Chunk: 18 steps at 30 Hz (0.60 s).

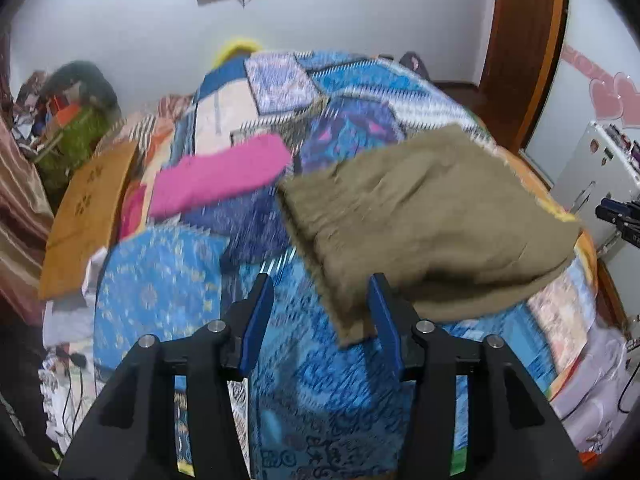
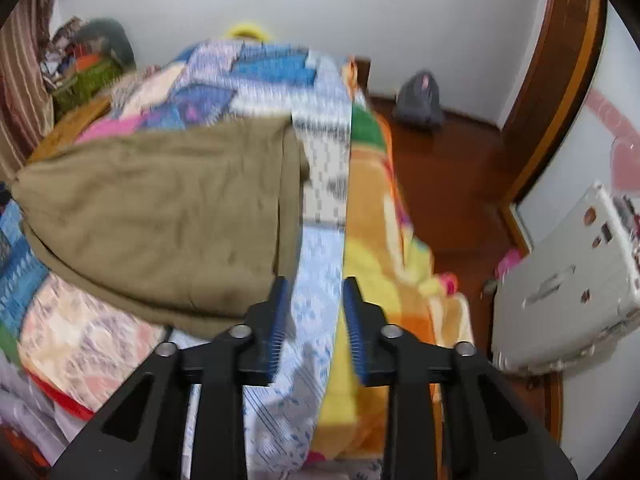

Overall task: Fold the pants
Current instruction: 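Lift the waistband with both grippers and fold it over toward the hem, then open both grippers and release the folded pants onto the bed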

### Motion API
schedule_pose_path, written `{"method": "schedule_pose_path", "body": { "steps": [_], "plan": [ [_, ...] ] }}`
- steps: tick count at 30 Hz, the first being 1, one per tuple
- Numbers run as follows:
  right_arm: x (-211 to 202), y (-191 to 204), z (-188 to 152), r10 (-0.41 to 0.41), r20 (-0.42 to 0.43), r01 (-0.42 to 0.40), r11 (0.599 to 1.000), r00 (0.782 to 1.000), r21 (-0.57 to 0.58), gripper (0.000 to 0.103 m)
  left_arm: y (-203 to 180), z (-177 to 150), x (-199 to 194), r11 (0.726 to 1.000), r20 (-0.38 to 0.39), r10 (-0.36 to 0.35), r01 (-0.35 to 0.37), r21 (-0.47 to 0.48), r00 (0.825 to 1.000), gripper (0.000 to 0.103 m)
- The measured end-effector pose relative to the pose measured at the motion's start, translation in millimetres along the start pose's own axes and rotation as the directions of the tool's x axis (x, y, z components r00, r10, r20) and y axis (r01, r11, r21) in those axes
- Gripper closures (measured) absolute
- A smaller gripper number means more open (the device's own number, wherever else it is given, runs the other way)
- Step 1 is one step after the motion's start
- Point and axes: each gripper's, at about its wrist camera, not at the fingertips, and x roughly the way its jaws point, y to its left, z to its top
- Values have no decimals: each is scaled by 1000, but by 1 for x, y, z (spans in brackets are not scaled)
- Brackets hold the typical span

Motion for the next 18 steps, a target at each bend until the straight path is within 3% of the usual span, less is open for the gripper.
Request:
{"method": "schedule_pose_path", "body": {
  "steps": [4,7,12,16,18],
  "plan": [
    [-6,19,21,93,61,-93,996,994,-3,69,-10,23,-14,1000,72,-8,9,-11,997,51],
    [3,38,30,167,67,-166,986,984,-11,70,-19,35,-15,997,96,-74,77,-30,993,48],
    [31,69,30,255,30,-254,967,966,-31,70,-41,29,19,994,26,-102,103,-26,994,48],
    [69,77,13,263,-82,-266,964,961,-20,70,-44,5,60,997,-73,-74,72,-35,995,48],
    [80,74,0,274,-120,-276,961,954,-3,70,-40,-7,69,994,-79,-91,86,-62,993,45]
  ]
}}
